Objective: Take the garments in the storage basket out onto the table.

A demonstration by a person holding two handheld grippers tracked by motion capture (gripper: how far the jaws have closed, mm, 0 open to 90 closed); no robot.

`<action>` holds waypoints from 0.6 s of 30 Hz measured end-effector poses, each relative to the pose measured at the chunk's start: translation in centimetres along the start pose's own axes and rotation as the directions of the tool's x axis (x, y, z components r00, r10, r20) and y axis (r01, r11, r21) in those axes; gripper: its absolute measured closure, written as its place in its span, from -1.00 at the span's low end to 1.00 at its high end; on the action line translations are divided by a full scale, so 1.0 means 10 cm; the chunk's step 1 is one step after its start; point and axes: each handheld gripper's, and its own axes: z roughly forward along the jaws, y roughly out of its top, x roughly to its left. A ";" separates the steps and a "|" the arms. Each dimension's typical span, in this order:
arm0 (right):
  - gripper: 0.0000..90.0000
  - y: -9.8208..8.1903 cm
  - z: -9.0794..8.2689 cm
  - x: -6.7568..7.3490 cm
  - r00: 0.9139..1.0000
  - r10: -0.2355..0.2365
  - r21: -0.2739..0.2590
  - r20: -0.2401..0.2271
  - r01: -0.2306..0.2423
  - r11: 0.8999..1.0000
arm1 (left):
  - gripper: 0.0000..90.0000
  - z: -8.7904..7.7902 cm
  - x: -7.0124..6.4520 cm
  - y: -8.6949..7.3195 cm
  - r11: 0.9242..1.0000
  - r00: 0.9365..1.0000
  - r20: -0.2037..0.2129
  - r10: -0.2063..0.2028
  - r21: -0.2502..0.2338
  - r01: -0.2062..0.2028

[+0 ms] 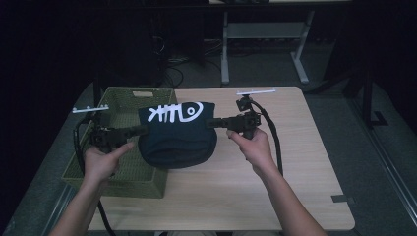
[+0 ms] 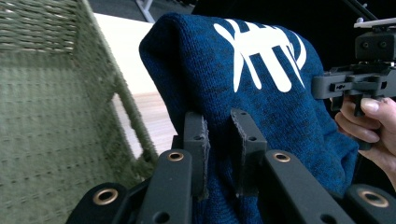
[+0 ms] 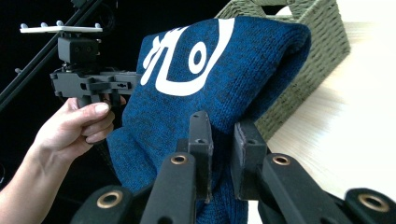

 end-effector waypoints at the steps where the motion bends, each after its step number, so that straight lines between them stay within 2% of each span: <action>1: 0.77 0.02 0.03 0.01 1.000 -0.002 0.001 -0.003 0.002 1.000 | 0.74 -0.02 0.02 0.01 1.000 1.000 -0.003 -0.003 -0.005 0.003; 11: 0.77 0.18 0.32 0.11 1.000 -0.019 0.014 -0.004 0.019 1.000 | 0.74 -0.21 0.18 0.10 1.000 0.999 -0.055 0.001 -0.021 -0.002; 18: 0.77 0.29 0.56 0.18 1.000 -0.027 0.031 -0.012 0.028 0.999 | 0.74 -0.35 0.35 0.13 0.999 0.996 -0.082 -0.025 -0.033 0.023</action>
